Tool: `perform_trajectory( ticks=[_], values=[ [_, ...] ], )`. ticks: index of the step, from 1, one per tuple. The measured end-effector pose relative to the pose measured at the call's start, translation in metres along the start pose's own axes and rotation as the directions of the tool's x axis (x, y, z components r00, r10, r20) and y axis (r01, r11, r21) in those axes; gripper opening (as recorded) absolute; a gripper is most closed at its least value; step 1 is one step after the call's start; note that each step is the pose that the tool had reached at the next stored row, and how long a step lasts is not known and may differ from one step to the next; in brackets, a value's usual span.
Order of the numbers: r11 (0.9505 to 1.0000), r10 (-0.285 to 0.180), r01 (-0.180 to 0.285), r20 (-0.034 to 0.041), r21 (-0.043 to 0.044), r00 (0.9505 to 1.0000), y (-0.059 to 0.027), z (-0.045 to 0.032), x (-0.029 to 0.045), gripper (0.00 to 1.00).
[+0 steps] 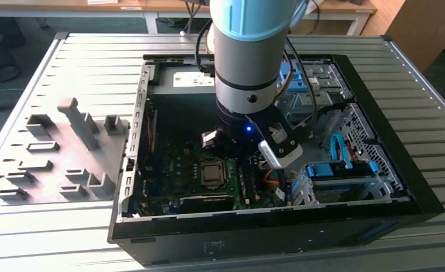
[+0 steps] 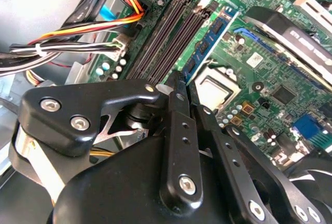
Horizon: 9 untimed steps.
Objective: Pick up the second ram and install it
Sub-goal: 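Insert the second ram into the second slot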
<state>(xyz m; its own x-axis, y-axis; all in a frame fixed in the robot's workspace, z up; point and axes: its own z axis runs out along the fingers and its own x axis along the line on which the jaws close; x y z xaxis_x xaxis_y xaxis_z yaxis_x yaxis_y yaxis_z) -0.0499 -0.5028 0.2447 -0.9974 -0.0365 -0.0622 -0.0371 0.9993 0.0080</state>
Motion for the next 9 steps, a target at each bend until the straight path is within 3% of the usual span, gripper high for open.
perform_trajectory(
  ticks=[9],
  values=[
    [1.0000, 0.000, 0.000, 0.0000, 0.0000, 1.0000, 0.0004, 0.0057, 0.0003, 0.14]
  ],
)
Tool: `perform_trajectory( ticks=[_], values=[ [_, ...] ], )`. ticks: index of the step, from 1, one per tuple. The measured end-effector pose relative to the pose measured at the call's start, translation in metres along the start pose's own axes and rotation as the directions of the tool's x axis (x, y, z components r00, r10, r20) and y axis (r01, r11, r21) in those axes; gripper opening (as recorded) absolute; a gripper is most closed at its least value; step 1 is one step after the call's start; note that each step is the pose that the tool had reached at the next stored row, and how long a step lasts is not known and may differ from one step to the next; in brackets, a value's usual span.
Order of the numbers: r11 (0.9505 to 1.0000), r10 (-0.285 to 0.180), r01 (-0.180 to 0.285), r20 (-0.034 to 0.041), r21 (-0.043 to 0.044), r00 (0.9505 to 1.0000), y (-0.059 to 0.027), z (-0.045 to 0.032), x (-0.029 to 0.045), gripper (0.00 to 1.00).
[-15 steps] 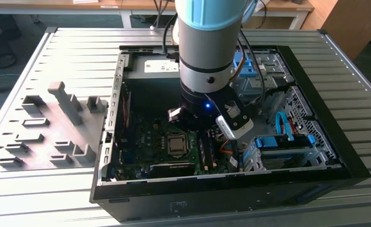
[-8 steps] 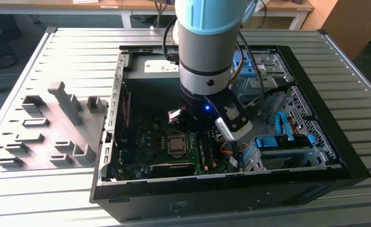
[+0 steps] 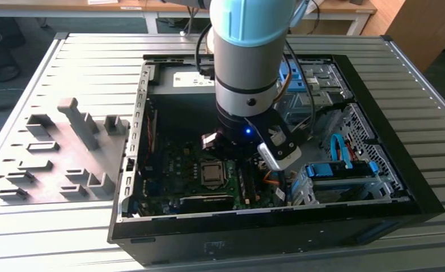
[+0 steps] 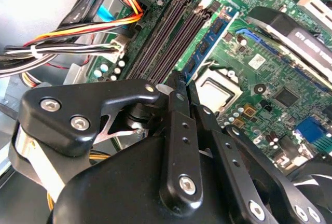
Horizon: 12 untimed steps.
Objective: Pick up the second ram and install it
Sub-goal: 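Insert the second ram into the second slot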
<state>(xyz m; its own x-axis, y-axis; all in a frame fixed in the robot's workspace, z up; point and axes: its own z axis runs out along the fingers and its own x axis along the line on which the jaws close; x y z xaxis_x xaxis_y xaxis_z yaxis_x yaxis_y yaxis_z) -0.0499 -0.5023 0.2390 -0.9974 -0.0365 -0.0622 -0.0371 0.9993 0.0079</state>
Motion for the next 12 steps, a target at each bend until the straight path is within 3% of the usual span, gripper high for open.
perform_trajectory(
  ticks=[12],
  values=[
    [1.0000, 0.003, -0.003, 0.0000, 0.0000, 1.0000, 0.0036, 0.0068, 0.0003, 0.14]
  ],
)
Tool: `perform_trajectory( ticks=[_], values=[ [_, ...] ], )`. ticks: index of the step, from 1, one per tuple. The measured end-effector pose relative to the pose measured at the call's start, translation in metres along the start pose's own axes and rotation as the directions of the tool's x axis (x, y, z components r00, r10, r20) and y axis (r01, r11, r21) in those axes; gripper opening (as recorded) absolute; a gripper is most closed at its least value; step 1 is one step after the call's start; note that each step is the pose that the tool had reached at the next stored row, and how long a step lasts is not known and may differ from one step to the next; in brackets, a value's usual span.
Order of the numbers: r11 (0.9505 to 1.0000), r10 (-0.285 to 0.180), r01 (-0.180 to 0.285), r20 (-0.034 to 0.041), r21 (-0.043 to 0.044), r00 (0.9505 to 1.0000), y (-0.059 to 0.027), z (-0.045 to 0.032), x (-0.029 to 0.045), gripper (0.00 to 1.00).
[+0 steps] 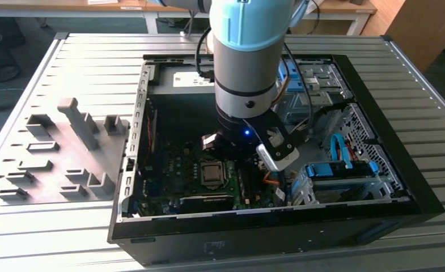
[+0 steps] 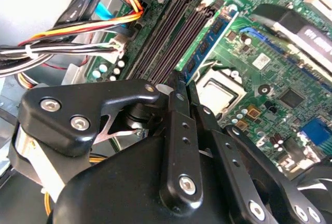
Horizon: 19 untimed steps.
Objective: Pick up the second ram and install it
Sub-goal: 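Insert the second ram into the second slot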
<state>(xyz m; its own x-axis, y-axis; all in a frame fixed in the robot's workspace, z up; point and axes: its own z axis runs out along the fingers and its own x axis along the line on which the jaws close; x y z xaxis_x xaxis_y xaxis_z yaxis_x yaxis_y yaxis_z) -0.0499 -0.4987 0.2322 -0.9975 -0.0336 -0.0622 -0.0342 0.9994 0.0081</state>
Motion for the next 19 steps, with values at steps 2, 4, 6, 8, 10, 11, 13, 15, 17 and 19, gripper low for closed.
perform_trajectory(
  ticks=[2, 4, 6, 8, 10, 11, 13, 15, 17, 19],
  values=[
    [1.0000, 0.007, -0.007, 0.0002, 0.0002, 1.0000, 0.0009, 0.0016, -0.0002, 0.14],
    [0.9994, 0.035, -0.035, 0.0003, 0.0022, 0.9994, 0.0010, 0.0025, -0.0001, 0.14],
    [0.9981, 0.062, -0.062, 0.0006, 0.0039, 0.9981, 0.0012, 0.0033, 0.0000, 0.14],
    [0.9979, 0.065, -0.065, 0.0006, 0.0041, 0.9979, 0.0019, 0.0037, -0.0012, 0.14],
    [0.9979, 0.065, -0.065, 0.0007, 0.0039, 0.9979, 0.0021, 0.0043, -0.0035, 0.14],
    [0.9979, 0.065, -0.065, 0.0007, 0.0039, 0.9979, 0.0023, 0.0047, -0.0045, 0.14],
    [0.9977, 0.068, -0.068, 0.0006, 0.0043, 0.9977, 0.0028, 0.0065, -0.0062, 0.14],
    [0.9976, 0.069, -0.069, 0.0007, 0.0043, 0.9976, 0.0035, 0.0075, -0.0068, 0.14],
    [0.9975, 0.070, -0.070, 0.0007, 0.0042, 0.9976, 0.0038, 0.0091, -0.0079, 0.14],
    [0.9975, 0.070, -0.070, 0.0007, 0.0043, 0.9975, 0.0041, 0.0106, -0.0084, 0.14]
  ],
)
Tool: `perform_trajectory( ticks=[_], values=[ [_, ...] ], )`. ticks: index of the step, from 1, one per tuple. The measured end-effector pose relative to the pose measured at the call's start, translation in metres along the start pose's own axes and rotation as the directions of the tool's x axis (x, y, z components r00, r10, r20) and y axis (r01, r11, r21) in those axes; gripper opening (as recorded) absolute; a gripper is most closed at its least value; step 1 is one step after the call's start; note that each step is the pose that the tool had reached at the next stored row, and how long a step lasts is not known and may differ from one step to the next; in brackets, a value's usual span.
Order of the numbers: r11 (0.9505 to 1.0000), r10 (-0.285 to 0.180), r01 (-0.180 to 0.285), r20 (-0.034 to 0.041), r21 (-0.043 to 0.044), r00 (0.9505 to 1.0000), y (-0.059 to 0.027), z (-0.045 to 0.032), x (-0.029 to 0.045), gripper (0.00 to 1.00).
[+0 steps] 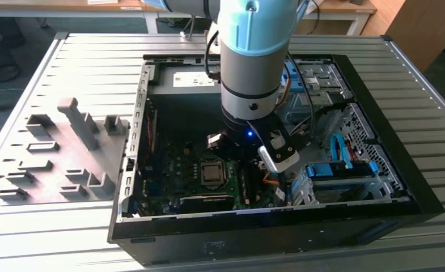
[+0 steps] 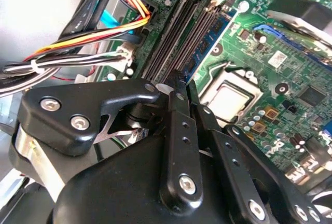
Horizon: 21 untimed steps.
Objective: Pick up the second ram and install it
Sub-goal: 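Insert the second ram into the second slot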
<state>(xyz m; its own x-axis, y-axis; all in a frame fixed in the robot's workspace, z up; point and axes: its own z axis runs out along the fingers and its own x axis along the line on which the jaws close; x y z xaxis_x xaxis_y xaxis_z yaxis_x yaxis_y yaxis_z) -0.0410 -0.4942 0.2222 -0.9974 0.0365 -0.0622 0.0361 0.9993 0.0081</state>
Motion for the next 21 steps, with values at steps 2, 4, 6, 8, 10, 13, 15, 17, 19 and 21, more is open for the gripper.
perform_trajectory(
  ticks=[2, 4, 6, 8, 10, 13, 15, 17, 19, 21],
  values=[
    [1.0000, 0.000, 0.000, -0.0001, 0.0001, 1.0000, 0.0005, 0.0011, -0.0003, 0.14],
    [1.0000, 0.000, 0.000, 0.0000, 0.0000, 1.0000, 0.0013, 0.0019, -0.0008, 0.14],
    [1.0000, 0.000, 0.000, 0.0000, 0.0000, 1.0000, 0.0021, 0.0024, -0.0012, 0.14],
    [1.0000, 0.000, 0.000, 0.0000, -0.0001, 1.0000, 0.0026, 0.0030, -0.0012, 0.14],
    [1.0000, 0.000, 0.000, -0.0001, 0.0001, 1.0000, 0.0027, 0.0033, -0.0012, 0.14],
    [1.0000, -0.001, 0.001, 0.0000, 0.0000, 1.0000, 0.0029, 0.0038, -0.0011, 0.14],
    [1.0000, -0.001, 0.001, 0.0000, -0.0002, 1.0000, 0.0031, 0.0043, -0.0011, 0.14],
    [1.0000, -0.001, 0.001, 0.0000, -0.0003, 1.0000, 0.0033, 0.0053, -0.0010, 0.14],
    [1.0000, -0.001, 0.001, -0.0001, 0.0001, 1.0000, 0.0038, 0.0062, -0.0010, 0.14],
    [1.0000, -0.001, 0.001, 0.0000, -0.0001, 1.0000, 0.0041, 0.0069, -0.0009, 0.14]
  ],
)
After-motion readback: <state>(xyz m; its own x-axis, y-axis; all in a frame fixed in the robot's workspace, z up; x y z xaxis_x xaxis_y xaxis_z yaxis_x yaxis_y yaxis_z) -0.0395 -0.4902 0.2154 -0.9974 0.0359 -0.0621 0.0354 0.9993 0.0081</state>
